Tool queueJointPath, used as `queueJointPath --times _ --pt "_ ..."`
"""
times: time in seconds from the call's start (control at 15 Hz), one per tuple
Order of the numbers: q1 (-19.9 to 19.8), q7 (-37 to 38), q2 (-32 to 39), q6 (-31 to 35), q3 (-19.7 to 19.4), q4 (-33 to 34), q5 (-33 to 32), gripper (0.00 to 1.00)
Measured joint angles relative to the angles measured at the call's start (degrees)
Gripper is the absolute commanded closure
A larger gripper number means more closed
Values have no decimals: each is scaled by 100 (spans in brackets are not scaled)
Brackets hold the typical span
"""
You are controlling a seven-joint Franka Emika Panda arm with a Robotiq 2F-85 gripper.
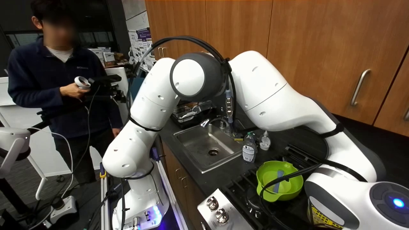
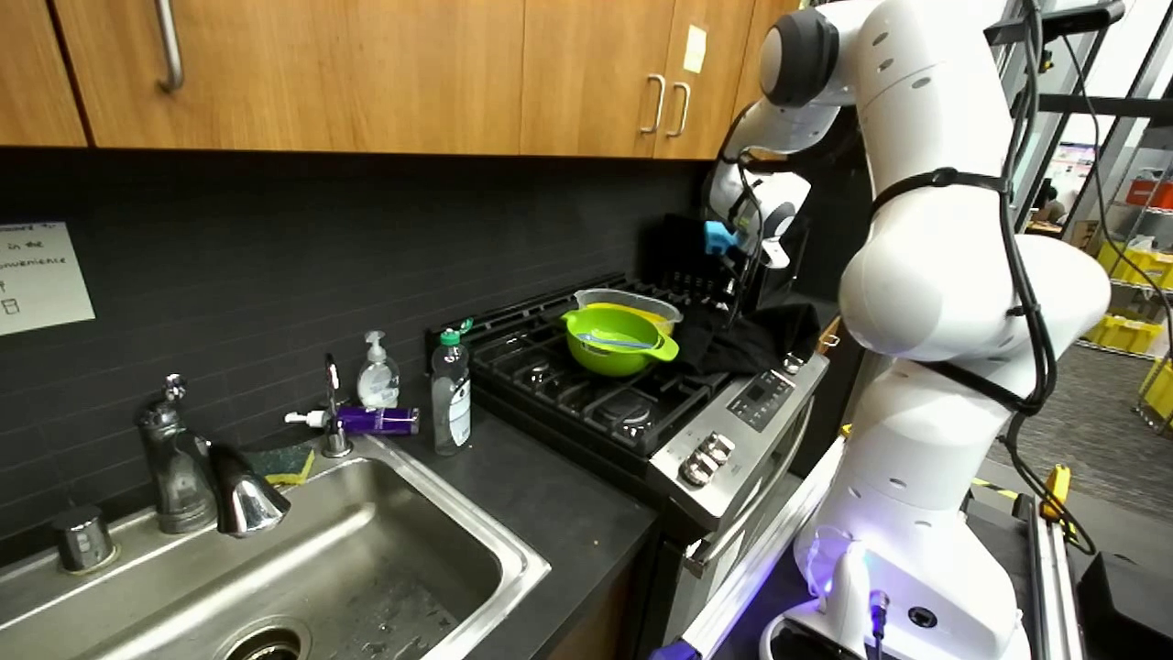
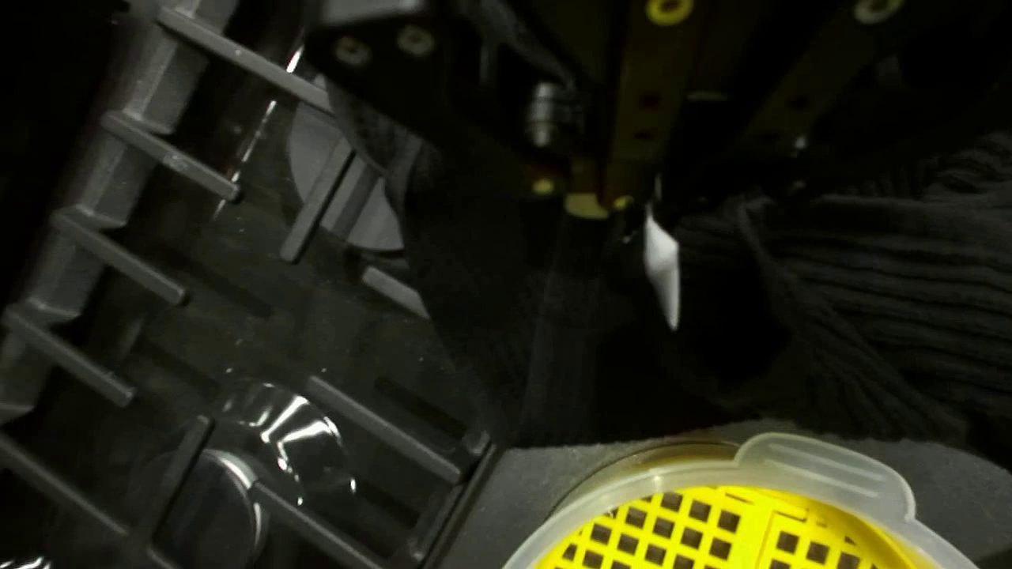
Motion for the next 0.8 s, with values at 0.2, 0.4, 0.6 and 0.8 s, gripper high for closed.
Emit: queueJointPath --times 0.2,0.4,0.6,0.8 --pt "123 -510 -372 521 64 -360 64 99" --pt "262 -1027 -829 1026 141 -801 243 99" --pt "395 -1487 -1260 1413 196 -1204 432 99" --pt "514 -1889 -1619 1648 227 -1547 515 99"
